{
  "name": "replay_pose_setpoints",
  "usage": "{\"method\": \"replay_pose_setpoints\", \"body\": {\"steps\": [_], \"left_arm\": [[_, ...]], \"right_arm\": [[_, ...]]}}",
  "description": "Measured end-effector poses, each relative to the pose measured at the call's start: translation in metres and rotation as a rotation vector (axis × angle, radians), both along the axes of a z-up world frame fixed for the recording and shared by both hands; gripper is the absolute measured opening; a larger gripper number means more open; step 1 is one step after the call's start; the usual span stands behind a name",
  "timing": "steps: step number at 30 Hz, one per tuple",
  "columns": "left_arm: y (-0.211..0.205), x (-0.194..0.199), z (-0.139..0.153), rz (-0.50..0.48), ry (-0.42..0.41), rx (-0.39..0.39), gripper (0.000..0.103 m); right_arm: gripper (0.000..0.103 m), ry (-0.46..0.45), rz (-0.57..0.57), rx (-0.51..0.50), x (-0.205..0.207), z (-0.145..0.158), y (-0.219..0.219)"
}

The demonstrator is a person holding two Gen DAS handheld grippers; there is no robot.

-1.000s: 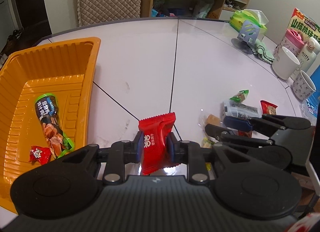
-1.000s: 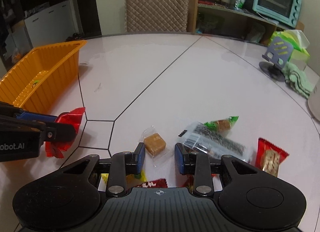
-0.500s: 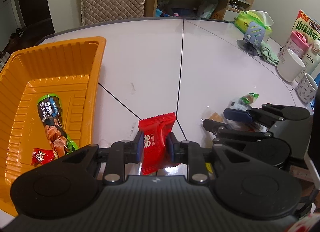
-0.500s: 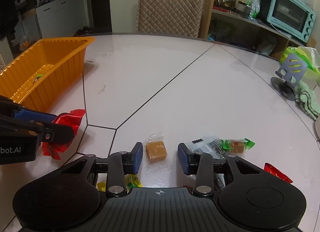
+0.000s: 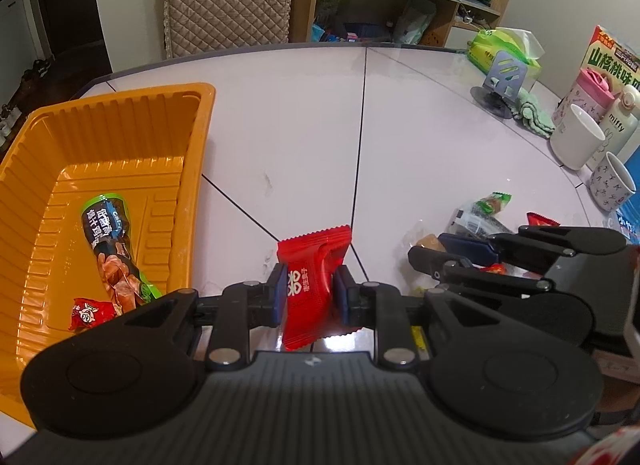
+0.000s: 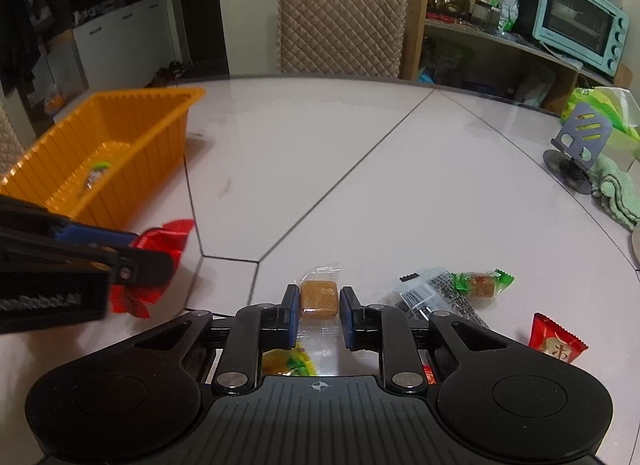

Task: Organize snacks
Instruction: 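Grasp the clear wrapped cube candy with the right tool while the left tool holds the red packet, then carry the red packet and cube candy with both tools into the orange tray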

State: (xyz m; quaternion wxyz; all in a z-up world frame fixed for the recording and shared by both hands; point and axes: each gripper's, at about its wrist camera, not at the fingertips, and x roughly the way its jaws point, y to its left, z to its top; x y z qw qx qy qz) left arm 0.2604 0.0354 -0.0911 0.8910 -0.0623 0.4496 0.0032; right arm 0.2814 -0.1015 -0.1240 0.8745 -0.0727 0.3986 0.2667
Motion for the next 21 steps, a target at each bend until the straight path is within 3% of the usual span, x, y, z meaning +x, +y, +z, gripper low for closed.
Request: {"method": "replay_pose_setpoints", "body": {"steps": [11,21], "left_arm": [[-0.003,-0.026,0.023,-0.017,-0.03,-0.034,0.023],[0.01,-0.079,0.054,-0.018,-0.06,-0.081,0.023]], "right_arm": [[0.021,0.004,-0.065,0.104,-0.036,0.043,-0.024],[0.021,0.041,-0.089,0.191,-0.094,0.081,-0.041]]}}
